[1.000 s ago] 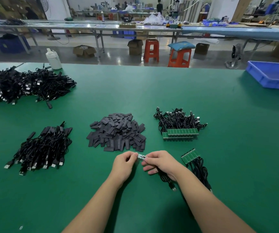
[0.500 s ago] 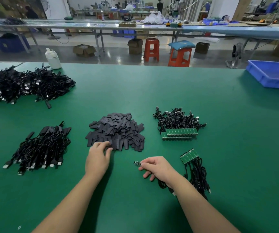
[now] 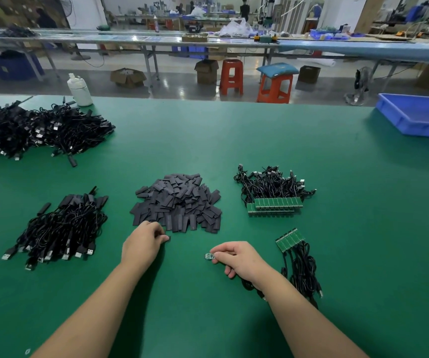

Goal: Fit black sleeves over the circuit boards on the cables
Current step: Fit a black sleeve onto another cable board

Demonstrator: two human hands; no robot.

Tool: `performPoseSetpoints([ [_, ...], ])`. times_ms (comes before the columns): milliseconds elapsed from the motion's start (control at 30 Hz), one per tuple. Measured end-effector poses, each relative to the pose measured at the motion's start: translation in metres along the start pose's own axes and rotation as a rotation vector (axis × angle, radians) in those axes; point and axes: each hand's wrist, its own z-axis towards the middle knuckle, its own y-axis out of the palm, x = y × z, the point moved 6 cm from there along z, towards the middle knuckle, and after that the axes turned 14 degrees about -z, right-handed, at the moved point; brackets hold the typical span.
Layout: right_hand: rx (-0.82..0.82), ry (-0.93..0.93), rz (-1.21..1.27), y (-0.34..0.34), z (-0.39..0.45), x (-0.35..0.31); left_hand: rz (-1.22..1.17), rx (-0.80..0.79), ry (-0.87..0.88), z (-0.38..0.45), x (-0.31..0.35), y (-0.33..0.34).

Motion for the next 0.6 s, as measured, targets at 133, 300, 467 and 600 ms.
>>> performPoseSetpoints([
  [133,-0.015,0.015,0.024,0.001,0.000,0.000,-0.024,-0.066,-0.006,-0.003,-0.002,0.002],
  [300,-0.018,0.022,0.041,0.000,0.001,0.002,-0.038,-0.164,-0.009,-0.013,-0.004,0.014],
  [467,-0.013,0.009,0.021,0.002,0.001,0.001,0.047,-0.174,0.102,-0.026,0.009,0.017],
  [600,-0.013,0.007,0.011,0.002,0.001,0.000,-0.097,-0.195,0.112,-0.041,0.020,0.019],
])
